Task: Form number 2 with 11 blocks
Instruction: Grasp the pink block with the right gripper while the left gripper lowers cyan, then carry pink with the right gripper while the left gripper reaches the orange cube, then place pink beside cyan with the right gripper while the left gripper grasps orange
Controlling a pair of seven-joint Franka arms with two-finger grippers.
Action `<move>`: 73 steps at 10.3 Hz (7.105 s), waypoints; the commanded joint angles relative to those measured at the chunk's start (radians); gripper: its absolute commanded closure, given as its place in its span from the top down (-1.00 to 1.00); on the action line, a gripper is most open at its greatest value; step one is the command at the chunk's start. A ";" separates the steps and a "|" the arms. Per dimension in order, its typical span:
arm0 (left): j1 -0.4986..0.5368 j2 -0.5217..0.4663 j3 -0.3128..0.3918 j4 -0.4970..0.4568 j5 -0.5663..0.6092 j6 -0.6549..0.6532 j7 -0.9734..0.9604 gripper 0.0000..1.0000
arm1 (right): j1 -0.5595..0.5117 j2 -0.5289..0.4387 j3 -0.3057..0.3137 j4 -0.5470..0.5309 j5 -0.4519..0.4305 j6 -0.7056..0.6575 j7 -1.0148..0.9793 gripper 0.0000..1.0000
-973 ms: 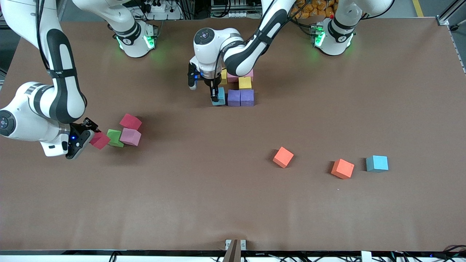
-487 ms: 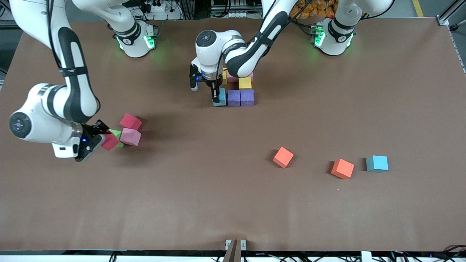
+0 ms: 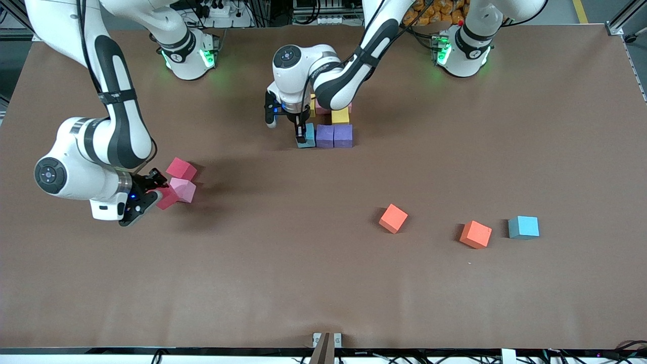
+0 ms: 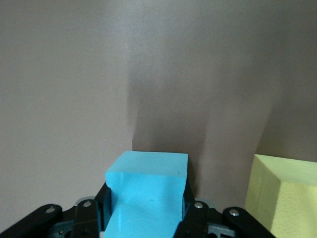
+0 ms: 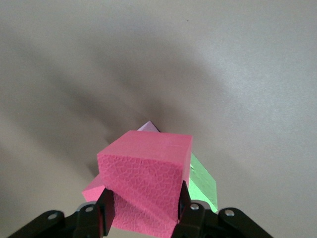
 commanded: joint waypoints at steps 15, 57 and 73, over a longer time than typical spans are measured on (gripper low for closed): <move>0.019 0.015 -0.032 -0.005 0.048 0.031 -0.061 1.00 | 0.216 -0.017 0.002 0.027 0.146 -0.003 0.596 -0.61; 0.643 -0.187 -0.083 -0.013 -0.003 -0.034 -0.638 1.00 | 0.697 0.089 0.090 -0.170 0.517 0.408 1.077 -0.74; 0.646 -0.057 -0.051 0.058 0.007 0.041 -0.625 1.00 | 0.686 0.078 0.133 -0.196 0.524 0.434 1.175 1.00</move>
